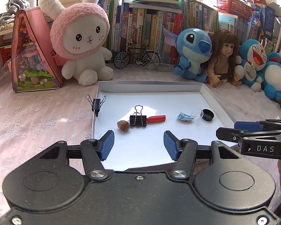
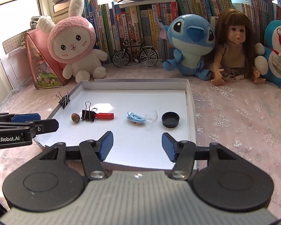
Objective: Organize rigid objects
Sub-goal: 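Withdraw both tools from the tray toward the black lids on the cloth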
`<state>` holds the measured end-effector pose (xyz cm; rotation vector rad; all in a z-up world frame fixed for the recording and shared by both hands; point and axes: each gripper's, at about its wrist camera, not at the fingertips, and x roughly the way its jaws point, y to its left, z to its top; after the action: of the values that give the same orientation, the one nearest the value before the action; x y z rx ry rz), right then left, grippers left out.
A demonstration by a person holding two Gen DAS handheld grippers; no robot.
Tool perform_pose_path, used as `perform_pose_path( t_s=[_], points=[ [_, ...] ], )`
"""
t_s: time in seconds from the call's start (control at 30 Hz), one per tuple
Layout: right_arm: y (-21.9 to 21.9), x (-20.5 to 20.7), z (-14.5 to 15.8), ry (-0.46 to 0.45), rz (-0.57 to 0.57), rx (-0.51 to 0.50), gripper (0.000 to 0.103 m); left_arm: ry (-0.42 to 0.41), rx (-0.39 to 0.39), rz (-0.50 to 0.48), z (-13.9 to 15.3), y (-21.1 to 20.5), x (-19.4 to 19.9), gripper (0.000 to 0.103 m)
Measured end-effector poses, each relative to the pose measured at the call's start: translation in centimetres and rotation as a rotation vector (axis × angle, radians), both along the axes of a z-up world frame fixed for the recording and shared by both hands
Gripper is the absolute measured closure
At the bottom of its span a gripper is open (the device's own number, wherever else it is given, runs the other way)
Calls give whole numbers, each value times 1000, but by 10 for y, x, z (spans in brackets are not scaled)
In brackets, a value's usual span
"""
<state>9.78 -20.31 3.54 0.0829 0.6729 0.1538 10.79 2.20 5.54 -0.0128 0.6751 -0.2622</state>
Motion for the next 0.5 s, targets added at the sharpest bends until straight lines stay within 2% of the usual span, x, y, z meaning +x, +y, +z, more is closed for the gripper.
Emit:
perform_pose_path(
  t_s=[0.3,0.5],
  points=[
    [-2,-40,-13,-61,25,-100,32,-29,26,-4,-14,-1,-37,46],
    [-6,-65,-24,-90,-2,-126,32,-11,17,-2,-28,3,-60,46]
  ],
)
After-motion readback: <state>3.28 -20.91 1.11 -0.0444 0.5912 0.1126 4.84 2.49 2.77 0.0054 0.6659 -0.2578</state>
